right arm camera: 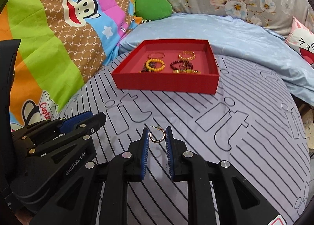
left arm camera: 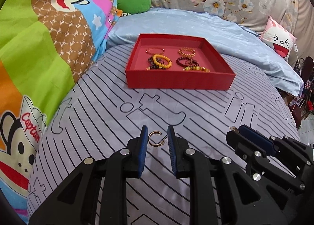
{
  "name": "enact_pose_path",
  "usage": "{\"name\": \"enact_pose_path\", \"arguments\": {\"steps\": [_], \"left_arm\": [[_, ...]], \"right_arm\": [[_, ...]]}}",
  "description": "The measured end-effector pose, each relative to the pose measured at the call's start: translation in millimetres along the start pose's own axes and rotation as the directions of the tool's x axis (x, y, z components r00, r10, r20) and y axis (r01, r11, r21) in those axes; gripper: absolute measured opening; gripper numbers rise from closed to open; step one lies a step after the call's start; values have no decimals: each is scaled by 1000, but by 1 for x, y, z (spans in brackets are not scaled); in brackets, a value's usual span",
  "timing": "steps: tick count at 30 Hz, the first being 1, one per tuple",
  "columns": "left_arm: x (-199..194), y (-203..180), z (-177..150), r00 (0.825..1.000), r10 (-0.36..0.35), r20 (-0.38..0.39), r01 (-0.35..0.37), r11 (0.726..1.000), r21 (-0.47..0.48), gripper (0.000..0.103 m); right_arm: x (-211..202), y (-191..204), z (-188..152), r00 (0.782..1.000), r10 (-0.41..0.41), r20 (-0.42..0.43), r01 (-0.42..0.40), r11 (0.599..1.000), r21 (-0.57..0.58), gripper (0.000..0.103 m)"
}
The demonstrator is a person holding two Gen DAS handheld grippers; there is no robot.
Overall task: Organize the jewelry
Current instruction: 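Carry both hoop earrings into the red tray and open both tools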
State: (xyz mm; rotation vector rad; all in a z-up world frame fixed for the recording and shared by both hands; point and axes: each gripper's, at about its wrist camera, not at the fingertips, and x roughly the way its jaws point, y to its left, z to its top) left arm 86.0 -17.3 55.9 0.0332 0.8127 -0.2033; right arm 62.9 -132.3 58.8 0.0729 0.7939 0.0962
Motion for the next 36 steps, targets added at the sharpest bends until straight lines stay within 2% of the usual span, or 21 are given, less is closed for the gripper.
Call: {"name": "enact_pose_path", "arguments": {"steps": [9,16,25,36], "left_arm": [[-6,-3,34,999,-1,52,1,1000,3,20],[4,-9,68,996,-7,87,6,1000,15,20],[41,-15,126,994,-22,105,20,1000,21,20],[103,-20,187,993,12,116,-16,999,34,20]], "right_arm": [[-5,-1,35,998,-17,64,19,1000,-24,16],[8,-12,69,996,-12,87,14,1000,-15,16],[47,-31,125,996,-22,91,23,1000,-11,16],[111,-57,176,996,-50,71,49,999,12,16]]}}
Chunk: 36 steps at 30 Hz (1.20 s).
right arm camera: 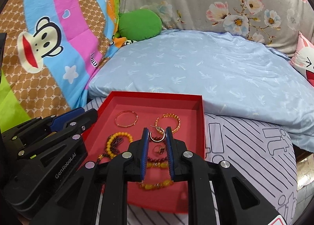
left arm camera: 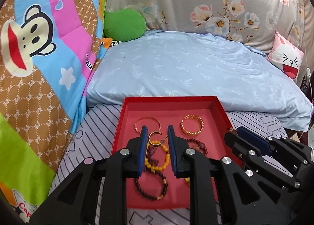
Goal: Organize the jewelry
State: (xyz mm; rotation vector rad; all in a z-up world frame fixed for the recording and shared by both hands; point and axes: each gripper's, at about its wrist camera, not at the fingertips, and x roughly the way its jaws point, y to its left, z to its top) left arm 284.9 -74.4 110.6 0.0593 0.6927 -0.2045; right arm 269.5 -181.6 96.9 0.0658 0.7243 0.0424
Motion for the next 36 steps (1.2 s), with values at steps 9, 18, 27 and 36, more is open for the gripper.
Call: {"name": "enact_pose_path", "arguments": {"steps": [9,18,27,36], "left_arm": [[53,-1,4,998,11,-58,-12,1000,-9,20],[75,-1,3,996,27,-84,-27,1000,-1,20],[78,1,2,995,49,-84,-49,999,8,32],[66,4,-1,996,56,-68,-56,998,2,42]], "right_arm": [[47,-10,6,999,-11,-44,11,1000,10,16],[67,-13,6,997,-17,-73,17,1000,9,16],[70,-10,6,997,-29,-76,29,1000,1,20],[64,-9,4,997,-34,-68,34,999,2,26]]}}
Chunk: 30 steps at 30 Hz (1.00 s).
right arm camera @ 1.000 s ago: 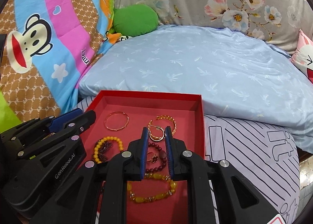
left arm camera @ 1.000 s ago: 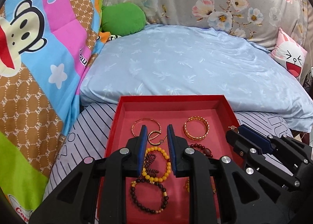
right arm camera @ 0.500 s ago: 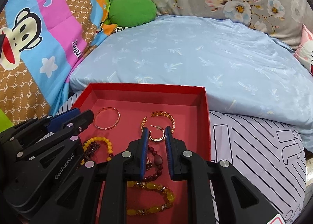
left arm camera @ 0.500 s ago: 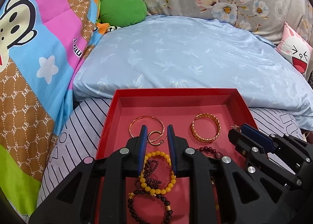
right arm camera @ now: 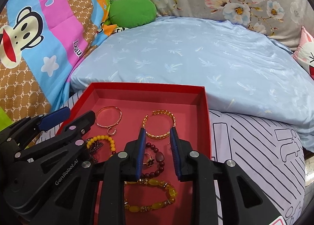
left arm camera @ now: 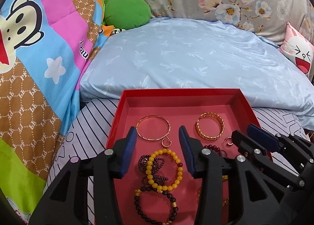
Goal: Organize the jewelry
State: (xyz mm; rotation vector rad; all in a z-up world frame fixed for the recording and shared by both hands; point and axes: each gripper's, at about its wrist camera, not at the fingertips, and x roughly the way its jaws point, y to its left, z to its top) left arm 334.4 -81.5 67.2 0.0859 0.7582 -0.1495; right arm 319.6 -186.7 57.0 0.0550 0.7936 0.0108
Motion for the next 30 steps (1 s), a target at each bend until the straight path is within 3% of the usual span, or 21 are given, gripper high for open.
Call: {"name": "enact_pose_path", "arguments": {"steps": [9,30], "left_arm": [[-24,1,-11,1000,-4,4,4,1000,-7,42],[-95,3,-75,1000,3,-6,-3,1000,-3,42]], "right_arm": [[-31,5,-17,1000,-3,19,3,1000,3,28],[-99,21,-83,999,-49,21,49,999,-11,37]]}}
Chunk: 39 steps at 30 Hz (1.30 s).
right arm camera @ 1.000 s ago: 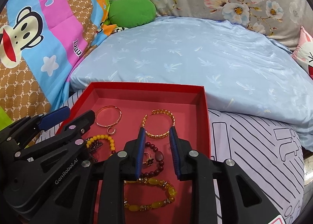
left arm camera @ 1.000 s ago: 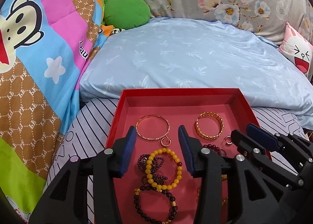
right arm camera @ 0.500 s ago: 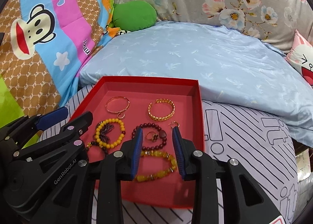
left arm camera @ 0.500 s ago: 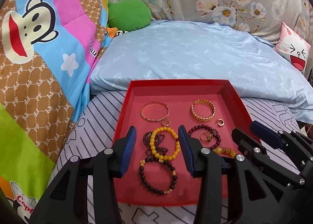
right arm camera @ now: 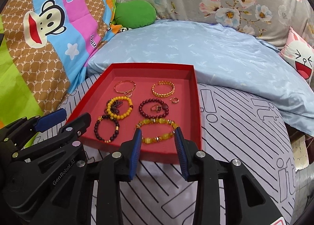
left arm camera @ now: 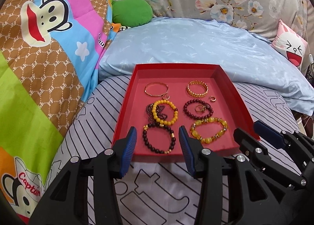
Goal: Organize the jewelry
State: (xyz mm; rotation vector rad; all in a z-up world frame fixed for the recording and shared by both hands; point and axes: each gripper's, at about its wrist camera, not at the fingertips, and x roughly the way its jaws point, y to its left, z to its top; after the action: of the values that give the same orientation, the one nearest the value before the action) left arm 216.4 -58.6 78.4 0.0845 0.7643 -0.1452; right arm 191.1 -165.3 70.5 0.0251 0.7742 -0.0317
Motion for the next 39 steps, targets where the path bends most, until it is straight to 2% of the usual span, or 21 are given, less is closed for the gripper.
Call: {"name": "enact_pose_path", "arguments": {"steps": [7,11,16,22,29,31,39], "left_arm": [[-7,2,-18,1000,0,-19,0,1000,-18,44],[-8,2,-25,1000,20,-24,-21,1000,-14,53],[-9,8,-34,999,42,-28,-42,999,-25,65],[-10,13,-40,998,65,-26,-66,998,-25,79],[-11,15,-45,997,68,-34,-69,997,-28,80],[-11,16,-45,997,72,-34,-73,997,-29,80],[-10,18,-47,996,75,-40,-77,996,-35,82]], "right_arm": [[-8,-9,-16,1000,-26,-9,27,999,28,61],[-9,-11,-24,998,-52,-18,52,998,24,67],[-10,-15,-32,997,-69,-23,70,997,21,80],[-10,-18,-39,997,-71,-27,72,997,33,84],[-8,-18,-44,996,-76,-36,78,996,49,88],[-8,-19,-45,996,-83,-40,85,995,57,96],[-11,-15,-47,994,-109,-9,109,993,33,96]]}}
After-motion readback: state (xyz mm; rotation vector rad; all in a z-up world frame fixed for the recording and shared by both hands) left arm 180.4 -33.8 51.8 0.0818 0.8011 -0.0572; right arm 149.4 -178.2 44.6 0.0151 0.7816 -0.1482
